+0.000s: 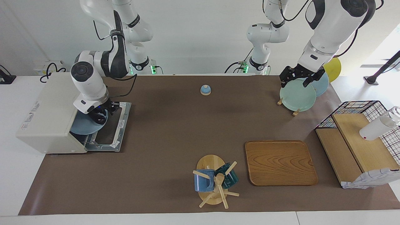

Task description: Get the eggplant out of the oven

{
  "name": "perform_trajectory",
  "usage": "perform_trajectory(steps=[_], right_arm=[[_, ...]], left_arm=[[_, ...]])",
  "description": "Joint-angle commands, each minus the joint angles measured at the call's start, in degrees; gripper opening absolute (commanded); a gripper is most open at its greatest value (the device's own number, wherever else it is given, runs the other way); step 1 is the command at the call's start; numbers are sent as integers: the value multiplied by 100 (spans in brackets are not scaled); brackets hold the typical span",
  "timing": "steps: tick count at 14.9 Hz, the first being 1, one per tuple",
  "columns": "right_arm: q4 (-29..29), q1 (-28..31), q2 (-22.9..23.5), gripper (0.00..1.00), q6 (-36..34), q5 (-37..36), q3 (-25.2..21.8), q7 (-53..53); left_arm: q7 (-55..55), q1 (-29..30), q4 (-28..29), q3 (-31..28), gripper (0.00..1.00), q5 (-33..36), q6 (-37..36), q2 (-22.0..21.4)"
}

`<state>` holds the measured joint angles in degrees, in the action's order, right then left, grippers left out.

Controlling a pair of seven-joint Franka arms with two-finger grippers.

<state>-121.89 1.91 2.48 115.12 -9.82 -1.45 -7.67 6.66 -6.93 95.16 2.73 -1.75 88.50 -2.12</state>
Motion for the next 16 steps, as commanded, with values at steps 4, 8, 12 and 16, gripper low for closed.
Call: perform_trajectory(steps=[4, 8, 12, 16], right_arm=[[-494, 135, -239, 32, 617, -46, 31, -455], [-485, 91, -248, 0, 520, -212, 31, -464], [-57, -356, -196, 0, -180, -688, 84, -367], [1017, -1497, 129, 0, -1044, -671, 93, 545]], left_arm=[[-15, 51, 64, 44, 100, 96, 71, -69], [-15, 43, 64, 44, 100, 96, 71, -69], [-6, 43, 64, 44, 100, 96, 71, -69], [2, 43, 64, 44, 100, 96, 80, -69]])
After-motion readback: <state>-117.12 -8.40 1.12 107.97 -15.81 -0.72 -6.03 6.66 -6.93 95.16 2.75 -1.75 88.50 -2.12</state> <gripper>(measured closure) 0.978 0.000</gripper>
